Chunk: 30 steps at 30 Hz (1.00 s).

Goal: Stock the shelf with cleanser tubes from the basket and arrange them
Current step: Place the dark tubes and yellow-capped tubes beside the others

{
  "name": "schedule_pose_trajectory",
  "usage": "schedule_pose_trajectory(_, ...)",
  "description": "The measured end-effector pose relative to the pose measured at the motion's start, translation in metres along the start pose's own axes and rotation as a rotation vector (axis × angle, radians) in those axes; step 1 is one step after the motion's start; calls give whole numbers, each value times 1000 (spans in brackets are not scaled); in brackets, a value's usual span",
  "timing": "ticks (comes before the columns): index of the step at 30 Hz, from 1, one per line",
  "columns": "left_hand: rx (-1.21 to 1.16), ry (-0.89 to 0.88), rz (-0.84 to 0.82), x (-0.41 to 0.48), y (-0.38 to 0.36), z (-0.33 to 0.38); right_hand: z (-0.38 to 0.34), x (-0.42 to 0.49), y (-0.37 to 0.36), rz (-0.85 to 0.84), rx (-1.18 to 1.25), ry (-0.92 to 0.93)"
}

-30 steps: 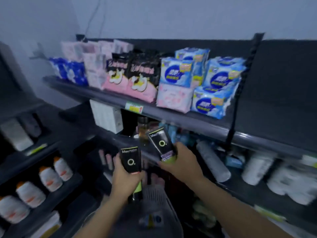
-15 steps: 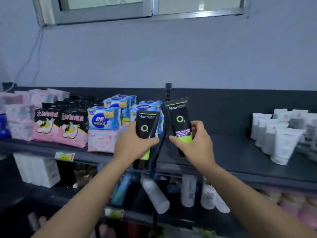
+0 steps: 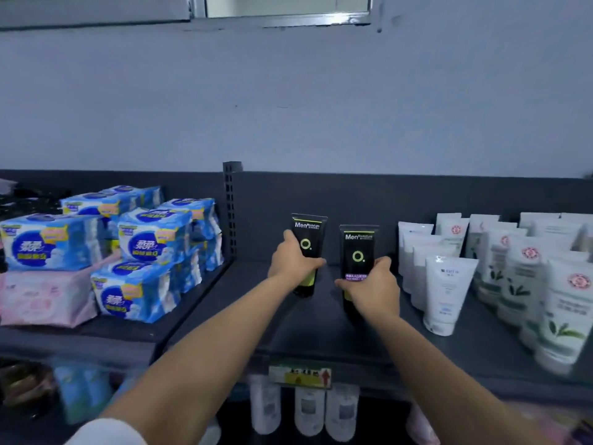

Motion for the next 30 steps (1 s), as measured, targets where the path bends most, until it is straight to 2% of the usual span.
schedule_pose_trajectory(6, 12, 21, -3, 42, -52, -8, 15, 33, -33, -109, -158, 32)
schedule_pose_trajectory(11, 20, 8, 7, 67, -79, -7, 18, 48, -41, -113, -141, 35)
schedule_pose_trajectory(17, -117, 61, -3, 97, -103, -15, 19, 52, -50, -132, -160, 83)
schedule_pose_trajectory(20, -139, 56, -61, 104, -106, -23, 20, 54, -51, -130, -158, 83)
schedule_pose_trajectory(27, 32, -61, -251, 108, -85, -33, 16, 66, -62, -148, -178, 103)
schedule_pose_trajectory(30, 54, -23, -229, 105, -54, -36, 10, 72, -72, -160, -166, 101)
Point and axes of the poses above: each hand's wrist, its own x-axis towards the middle knuckle, its own y-axis out of the back of the hand, z = x × y, the point moved 4 cm from there along x, towards the middle knuckle, and after that the axes turned 13 degrees about -x, right-handed, at the moved point
